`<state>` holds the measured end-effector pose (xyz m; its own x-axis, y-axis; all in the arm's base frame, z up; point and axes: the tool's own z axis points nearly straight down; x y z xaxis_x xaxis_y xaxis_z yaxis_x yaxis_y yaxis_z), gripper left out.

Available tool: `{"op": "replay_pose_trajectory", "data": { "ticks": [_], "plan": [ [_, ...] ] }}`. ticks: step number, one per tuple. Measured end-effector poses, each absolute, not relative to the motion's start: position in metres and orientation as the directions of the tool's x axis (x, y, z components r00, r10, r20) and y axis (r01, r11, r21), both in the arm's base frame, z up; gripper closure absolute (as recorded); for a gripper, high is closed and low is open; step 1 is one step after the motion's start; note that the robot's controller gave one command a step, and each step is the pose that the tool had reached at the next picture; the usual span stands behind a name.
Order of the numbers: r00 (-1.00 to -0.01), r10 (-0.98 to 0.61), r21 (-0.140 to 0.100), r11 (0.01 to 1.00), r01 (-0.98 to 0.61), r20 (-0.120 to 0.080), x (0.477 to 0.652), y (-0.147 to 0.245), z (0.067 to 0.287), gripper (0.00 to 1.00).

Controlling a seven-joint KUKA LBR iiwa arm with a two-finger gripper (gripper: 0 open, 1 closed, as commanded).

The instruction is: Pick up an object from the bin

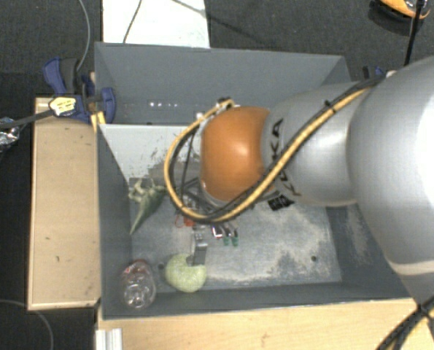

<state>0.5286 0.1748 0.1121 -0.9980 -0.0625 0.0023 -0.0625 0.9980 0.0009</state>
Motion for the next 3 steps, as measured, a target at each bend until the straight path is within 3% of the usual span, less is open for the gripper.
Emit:
{"op": "replay_pose_trajectory", "data": {
  "ticks": [1, 2, 3],
  "plan": [
    [-0.966, -0.259, 0.001, 0.966, -0.259, -0.012, 0.516, 0.174, 0.096, 0.0],
    [-0.94, -0.341, 0.001, 0.94, -0.341, -0.014, 0.498, 0.173, 0.075, 1.0],
    [-0.94, -0.34, 0.001, 0.94, -0.341, -0.014, 0.498, 0.173, 0.075, 1.0]
  ]
}}
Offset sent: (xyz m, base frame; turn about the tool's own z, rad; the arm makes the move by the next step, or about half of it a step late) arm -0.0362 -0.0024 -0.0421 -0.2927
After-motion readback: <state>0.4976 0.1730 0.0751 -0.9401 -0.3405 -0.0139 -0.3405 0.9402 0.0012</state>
